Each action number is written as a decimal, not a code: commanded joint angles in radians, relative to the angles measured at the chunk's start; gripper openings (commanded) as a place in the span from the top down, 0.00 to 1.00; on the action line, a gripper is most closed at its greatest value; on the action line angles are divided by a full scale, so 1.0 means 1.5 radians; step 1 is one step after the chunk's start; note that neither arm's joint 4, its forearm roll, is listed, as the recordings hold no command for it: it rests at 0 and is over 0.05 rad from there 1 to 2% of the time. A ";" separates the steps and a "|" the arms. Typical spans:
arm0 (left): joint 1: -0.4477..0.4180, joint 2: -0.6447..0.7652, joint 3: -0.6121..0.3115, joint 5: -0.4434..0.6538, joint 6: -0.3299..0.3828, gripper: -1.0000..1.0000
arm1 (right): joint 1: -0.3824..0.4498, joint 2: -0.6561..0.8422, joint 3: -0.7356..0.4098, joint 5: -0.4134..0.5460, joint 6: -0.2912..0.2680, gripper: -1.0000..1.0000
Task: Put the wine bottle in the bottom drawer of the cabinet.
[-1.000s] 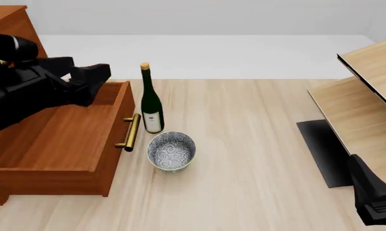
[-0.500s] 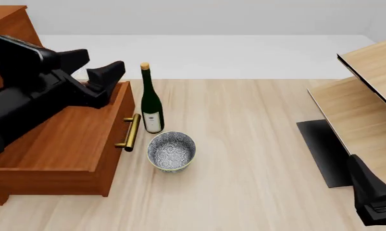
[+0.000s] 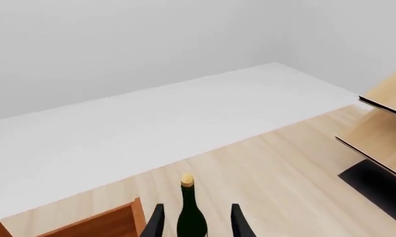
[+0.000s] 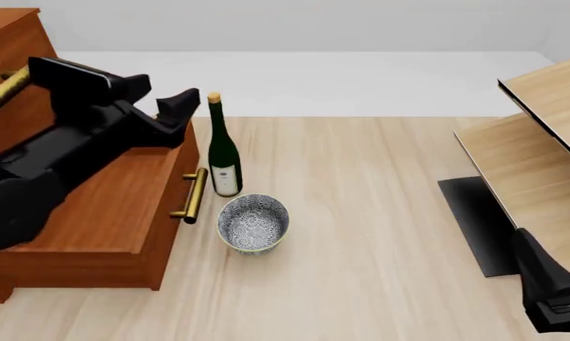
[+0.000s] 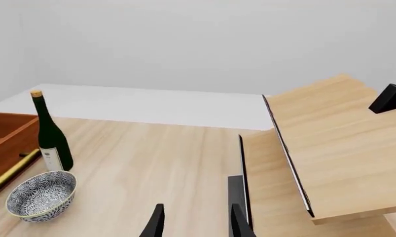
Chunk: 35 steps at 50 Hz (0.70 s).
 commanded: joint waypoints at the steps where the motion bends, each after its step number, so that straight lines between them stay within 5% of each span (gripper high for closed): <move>1: 0.005 0.050 -0.012 -0.035 -0.006 0.00 | 0.000 0.000 0.000 0.002 0.000 0.00; 35: 0.002 0.147 -0.055 -0.072 -0.001 0.00 | 0.000 -0.002 0.000 0.007 0.001 0.00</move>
